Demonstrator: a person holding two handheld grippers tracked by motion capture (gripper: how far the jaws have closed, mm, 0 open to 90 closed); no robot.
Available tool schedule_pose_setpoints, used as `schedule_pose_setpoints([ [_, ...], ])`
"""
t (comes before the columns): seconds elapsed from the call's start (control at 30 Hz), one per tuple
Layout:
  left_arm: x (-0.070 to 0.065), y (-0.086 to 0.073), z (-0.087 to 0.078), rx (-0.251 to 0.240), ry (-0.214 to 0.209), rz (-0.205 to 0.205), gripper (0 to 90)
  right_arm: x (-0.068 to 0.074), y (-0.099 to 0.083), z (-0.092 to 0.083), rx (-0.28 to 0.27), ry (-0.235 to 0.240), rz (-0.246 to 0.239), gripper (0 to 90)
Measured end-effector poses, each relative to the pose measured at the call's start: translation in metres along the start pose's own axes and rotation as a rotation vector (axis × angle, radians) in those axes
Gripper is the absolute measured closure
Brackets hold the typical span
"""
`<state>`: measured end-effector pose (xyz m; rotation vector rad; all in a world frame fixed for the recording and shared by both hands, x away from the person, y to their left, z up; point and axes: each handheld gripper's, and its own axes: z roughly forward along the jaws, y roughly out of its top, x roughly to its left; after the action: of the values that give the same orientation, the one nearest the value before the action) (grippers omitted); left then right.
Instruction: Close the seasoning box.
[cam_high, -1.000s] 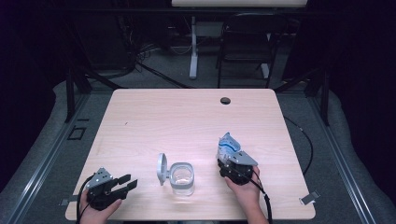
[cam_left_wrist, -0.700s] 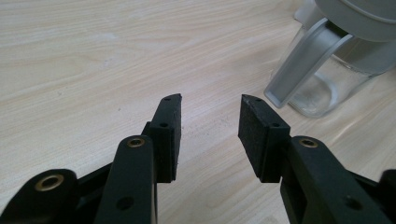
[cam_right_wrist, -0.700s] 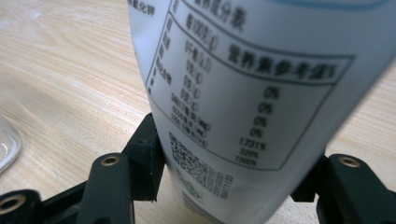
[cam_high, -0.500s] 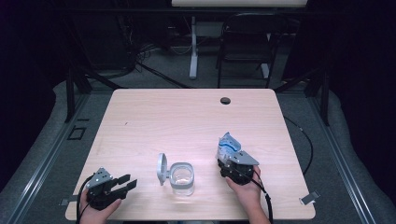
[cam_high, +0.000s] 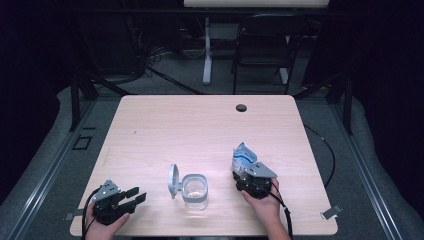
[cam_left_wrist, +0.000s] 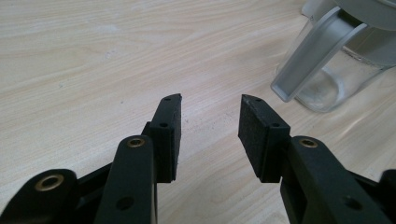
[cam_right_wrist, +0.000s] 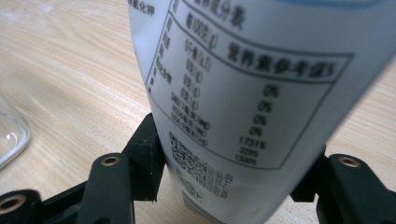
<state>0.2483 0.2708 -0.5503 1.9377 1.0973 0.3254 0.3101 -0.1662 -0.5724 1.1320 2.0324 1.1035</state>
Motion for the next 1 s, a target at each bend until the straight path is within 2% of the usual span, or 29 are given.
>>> schedule_pose_setpoints([
  [0.13, -0.001, 0.0, 0.001, -0.004, 0.003, -0.001, 60.1, 0.001, 0.0, -0.001, 0.004, 0.009, -0.012, 41.7],
  [0.17, -0.001, 0.0, 0.0, 0.008, -0.001, 0.002, 60.1, 0.003, 0.0, -0.002, 0.003, 0.015, -0.021, 41.7],
  [0.5, 0.0, -0.001, 0.001, -0.001, 0.002, 0.003, 60.1, 0.004, 0.003, -0.007, -0.024, 0.039, -0.006, 41.7],
  [0.57, 0.001, -0.001, 0.0, -0.003, 0.003, 0.003, 60.1, 0.004, 0.006, -0.011, -0.023, 0.046, -0.036, 41.7],
  [0.67, 0.001, -0.001, 0.0, -0.005, 0.003, 0.001, 60.1, 0.005, 0.008, -0.013, -0.029, 0.059, -0.04, 41.7],
  [0.8, 0.001, -0.001, -0.002, -0.007, 0.003, 0.001, 60.0, 0.008, 0.014, -0.017, -0.027, 0.082, -0.078, 41.7],
  [0.9, 0.001, -0.001, -0.002, -0.01, 0.003, -0.003, 60.0, 0.009, 0.017, -0.018, -0.032, 0.083, -0.085, 41.7],
  [1.0, 0.001, -0.001, -0.002, -0.01, 0.003, -0.003, 60.0, 0.012, 0.022, -0.021, -0.036, 0.077, -0.118, 41.7],
])
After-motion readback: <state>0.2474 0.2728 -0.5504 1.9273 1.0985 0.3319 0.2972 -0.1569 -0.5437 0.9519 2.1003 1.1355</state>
